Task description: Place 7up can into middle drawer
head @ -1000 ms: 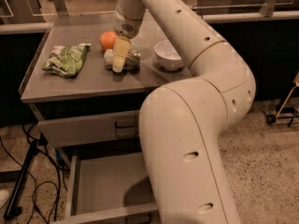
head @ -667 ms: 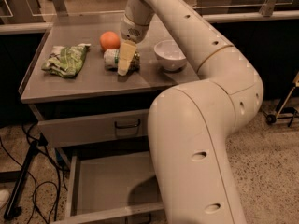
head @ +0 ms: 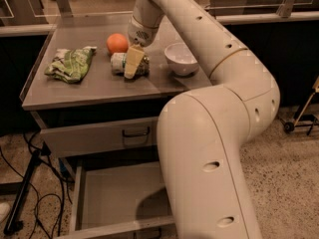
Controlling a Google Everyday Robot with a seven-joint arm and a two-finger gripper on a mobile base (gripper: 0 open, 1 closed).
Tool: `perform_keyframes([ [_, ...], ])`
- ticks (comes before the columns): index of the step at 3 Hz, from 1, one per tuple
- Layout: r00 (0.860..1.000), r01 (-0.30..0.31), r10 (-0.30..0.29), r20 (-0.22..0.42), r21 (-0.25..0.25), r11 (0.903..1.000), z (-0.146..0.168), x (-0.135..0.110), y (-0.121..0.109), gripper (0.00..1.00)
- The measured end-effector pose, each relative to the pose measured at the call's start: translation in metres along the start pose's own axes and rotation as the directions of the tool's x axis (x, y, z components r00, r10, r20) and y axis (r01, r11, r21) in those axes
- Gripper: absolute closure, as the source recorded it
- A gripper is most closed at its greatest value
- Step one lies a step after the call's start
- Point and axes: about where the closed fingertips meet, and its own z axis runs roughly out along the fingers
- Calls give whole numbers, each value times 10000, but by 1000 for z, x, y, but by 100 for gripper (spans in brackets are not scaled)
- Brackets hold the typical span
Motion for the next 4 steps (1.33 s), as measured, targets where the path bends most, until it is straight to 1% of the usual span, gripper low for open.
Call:
perform_keyframes([
  [1, 10000, 0, 0, 0, 0, 10000, 0, 0, 0, 50],
  [2, 10000, 0, 0, 0, 0, 10000, 0, 0, 0, 81],
  [3, 10000, 0, 0, 1, 1, 10000, 0, 0, 0, 100],
  [4, 9994, 39, -45, 343, 174, 9998, -13, -9, 4, 100],
])
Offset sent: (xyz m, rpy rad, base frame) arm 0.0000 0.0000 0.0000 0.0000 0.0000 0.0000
